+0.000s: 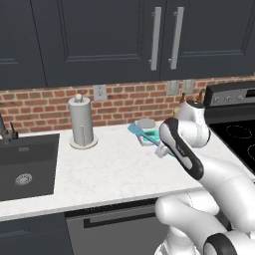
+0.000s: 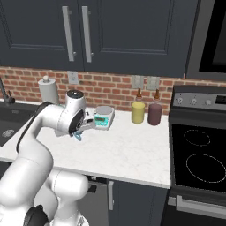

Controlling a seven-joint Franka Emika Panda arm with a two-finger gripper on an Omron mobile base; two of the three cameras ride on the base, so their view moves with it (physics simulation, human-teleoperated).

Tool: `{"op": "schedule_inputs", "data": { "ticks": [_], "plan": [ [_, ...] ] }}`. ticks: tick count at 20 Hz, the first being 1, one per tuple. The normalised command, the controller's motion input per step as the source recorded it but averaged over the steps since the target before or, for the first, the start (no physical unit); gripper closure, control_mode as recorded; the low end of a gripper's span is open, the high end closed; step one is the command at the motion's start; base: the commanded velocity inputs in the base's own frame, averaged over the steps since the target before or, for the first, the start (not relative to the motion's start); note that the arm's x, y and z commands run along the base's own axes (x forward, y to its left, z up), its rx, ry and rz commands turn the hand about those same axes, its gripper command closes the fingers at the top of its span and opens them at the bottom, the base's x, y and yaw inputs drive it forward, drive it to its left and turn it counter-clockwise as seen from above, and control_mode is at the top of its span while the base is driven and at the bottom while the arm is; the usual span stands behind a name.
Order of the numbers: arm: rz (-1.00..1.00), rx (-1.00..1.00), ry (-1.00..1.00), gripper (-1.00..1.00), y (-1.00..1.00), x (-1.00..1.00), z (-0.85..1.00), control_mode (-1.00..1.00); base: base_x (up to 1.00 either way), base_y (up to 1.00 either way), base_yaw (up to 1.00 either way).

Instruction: Put the avocado and squash in the pot. Retrieve the spatula and lightly stir the vegetables in the pot.

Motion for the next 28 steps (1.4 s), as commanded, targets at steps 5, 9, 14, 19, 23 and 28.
{"op": "schedule_inputs", "data": {
  "ticks": [5, 9, 14, 19, 23, 28],
  "plan": [
    [0.15, 0.0, -0.07, 1.0, 0.1, 0.0, 0.27, -1.0, 0.0, 0.0, 0.0],
    [0.08, 0.0, 0.0, 1.0, 0.0, -0.16, 0.27, -1.0, 0.0, 0.0, 0.0],
    [0.03, 0.0, 0.0, 1.0, -0.01, -0.36, 0.19, -1.0, 0.0, 0.0, 0.0],
    [0.0, 0.0, 0.01, 1.0, 0.0, -0.27, 0.19, -1.0, 0.0, 0.0, 0.0],
    [0.0, 0.0, 0.01, 1.0, 0.0, -0.25, 0.11, -1.0, 0.0, 0.0, 0.0],
    [0.0, 0.0, 0.0, 1.0, 0.0, -0.08, 0.0, -1.0, 0.0, 0.0, 0.0]
  ]
}}
